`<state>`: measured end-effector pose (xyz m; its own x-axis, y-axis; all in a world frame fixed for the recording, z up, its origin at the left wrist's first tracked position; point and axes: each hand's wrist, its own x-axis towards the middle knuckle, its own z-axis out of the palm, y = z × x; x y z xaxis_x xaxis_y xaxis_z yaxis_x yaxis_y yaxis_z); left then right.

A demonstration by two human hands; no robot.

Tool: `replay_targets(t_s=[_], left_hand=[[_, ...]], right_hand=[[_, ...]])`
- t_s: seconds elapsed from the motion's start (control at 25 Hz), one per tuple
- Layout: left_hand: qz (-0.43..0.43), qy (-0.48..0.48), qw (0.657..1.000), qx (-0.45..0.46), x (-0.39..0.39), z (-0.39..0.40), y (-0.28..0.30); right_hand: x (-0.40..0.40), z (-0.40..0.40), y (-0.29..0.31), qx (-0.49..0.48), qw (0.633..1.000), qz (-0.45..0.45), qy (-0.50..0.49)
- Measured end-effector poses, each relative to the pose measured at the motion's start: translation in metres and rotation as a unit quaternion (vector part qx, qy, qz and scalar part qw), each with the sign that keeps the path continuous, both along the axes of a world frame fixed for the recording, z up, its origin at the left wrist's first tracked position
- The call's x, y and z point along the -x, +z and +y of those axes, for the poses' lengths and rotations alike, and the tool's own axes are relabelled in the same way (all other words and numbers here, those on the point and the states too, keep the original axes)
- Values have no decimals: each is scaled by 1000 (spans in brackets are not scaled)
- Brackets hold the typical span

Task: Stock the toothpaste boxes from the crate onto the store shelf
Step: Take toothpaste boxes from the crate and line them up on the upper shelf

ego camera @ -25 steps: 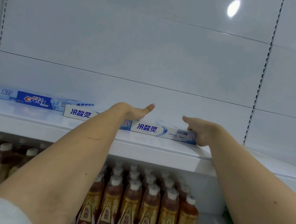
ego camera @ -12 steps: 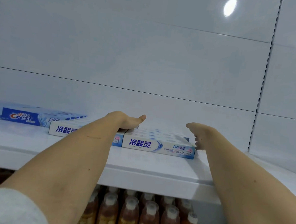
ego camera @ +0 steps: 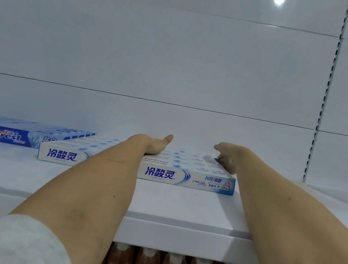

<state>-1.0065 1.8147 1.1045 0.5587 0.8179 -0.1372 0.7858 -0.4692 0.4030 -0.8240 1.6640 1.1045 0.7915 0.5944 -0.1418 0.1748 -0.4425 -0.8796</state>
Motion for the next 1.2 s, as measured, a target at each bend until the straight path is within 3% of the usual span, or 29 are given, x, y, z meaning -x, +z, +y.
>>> replay_targets(t_s=[0.08,0.24,0.44,0.64,0.72,0.88,1.0,1.2], left_hand=[[8,6,1000,-4,1,-4,1],[28,-3,999,-17,0,-6,2],[28,-8,999,-22,0,-2,-3],[-74,-90,983,-139,5,-4,1],[-104,-76,975,-183,13,-6,9],[-33,-35,962,-271,33,-23,6],[-33,-50,952,-300,55,-52,0],[-165,-77,922,-343,141,-115,-3]], right_hand=[[-5,5,-1,-20,996,71,50],[-4,12,-2,-10,989,94,111],[-1,17,-4,44,993,0,111],[27,13,10,81,956,-268,86],[46,13,21,31,938,-328,106],[92,17,23,-89,888,-421,161],[138,6,12,-189,879,-395,188],[228,-44,-21,-336,856,-349,179]])
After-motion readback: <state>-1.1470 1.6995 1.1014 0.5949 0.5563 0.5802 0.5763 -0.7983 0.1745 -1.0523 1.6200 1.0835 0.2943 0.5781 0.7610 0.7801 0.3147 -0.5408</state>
